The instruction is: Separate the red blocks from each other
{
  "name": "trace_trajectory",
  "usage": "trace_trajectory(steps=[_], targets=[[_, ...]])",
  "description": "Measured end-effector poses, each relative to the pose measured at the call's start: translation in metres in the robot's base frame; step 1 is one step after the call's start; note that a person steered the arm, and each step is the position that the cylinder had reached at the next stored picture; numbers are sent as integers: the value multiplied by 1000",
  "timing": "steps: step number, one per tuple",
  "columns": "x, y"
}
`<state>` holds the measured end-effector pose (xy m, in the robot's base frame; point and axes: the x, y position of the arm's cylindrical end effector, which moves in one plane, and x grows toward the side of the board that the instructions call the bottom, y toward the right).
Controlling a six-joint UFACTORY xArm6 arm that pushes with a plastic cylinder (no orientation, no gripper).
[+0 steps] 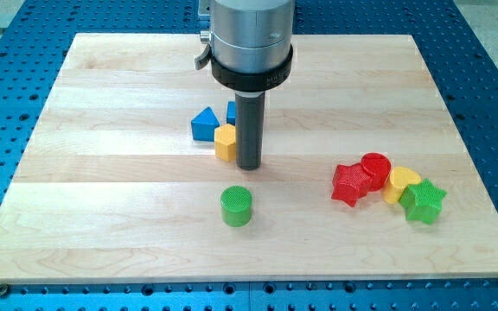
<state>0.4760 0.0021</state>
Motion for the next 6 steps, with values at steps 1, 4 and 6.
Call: trace_trajectory(steps=[1, 4, 6], targets=[[2, 28], [-44, 231], [26, 199]])
